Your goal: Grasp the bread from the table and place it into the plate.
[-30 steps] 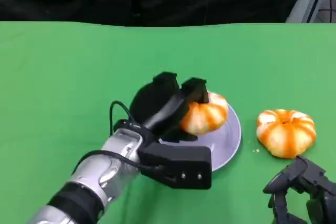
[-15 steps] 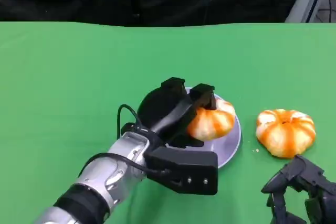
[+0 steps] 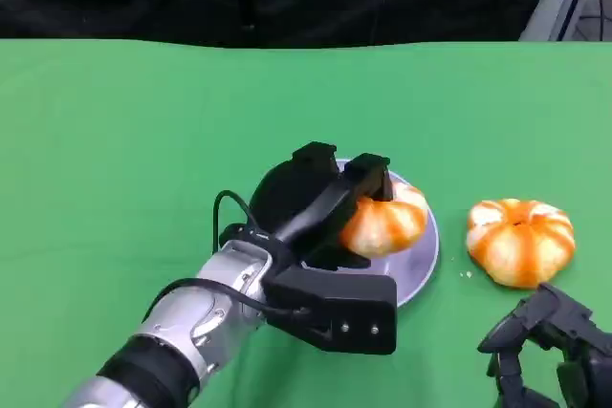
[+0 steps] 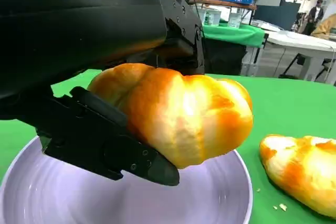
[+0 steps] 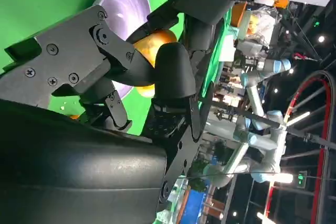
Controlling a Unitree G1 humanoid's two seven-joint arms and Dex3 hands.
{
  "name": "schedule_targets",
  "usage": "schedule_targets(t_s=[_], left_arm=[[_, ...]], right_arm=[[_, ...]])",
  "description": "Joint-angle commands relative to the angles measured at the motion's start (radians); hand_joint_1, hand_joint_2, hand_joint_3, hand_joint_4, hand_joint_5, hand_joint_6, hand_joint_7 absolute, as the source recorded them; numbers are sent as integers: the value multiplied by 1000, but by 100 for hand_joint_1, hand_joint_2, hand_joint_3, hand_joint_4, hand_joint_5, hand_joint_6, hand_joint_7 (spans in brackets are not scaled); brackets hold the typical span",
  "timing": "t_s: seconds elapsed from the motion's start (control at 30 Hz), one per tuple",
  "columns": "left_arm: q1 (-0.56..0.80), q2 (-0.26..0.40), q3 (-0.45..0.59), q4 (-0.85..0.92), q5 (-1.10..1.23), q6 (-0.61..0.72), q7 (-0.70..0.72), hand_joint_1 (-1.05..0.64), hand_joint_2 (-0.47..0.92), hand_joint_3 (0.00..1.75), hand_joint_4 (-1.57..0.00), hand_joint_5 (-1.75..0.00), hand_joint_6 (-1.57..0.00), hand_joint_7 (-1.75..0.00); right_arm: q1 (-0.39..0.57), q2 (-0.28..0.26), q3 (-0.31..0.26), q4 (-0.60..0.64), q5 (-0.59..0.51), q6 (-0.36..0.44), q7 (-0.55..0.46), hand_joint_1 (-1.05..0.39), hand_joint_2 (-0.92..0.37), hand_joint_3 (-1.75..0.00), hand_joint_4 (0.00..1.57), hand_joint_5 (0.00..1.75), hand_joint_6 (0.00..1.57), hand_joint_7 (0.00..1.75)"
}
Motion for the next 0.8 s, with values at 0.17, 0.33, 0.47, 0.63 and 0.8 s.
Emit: schedule_targets(t_s=[0.17,0.33,0.47,0.63,0.8], left_arm=[[2,12,0,7,-5,-4,-9,-6,92,14,-44,-171,-52,-148],[2,12,0,7,-5,-4,-9,-6,92,14,-44,-171,-52,-148],[2,12,-1,5,-4,0,-11,-8,92,15,-44,-171,-52,-148],[3,13,-1,4,-3,-1,-13,-8,92,15,-44,-171,-52,-148],[4,15,-1,7,-3,-1,-14,-8,92,13,-42,-174,-51,-151]], right_arm=[[2,-12,-4,-4,5,2,-3,-11,-53,-120,83,175,74,151],[2,-12,-4,-4,5,2,-3,-11,-53,-120,83,175,74,151],[18,-3,-1,-35,-5,33,-9,-10,-53,-119,82,175,74,151],[12,-8,3,-31,5,31,-4,-9,-54,-119,82,175,74,151],[17,-10,5,-34,5,32,-5,-9,-54,-119,81,175,73,151]])
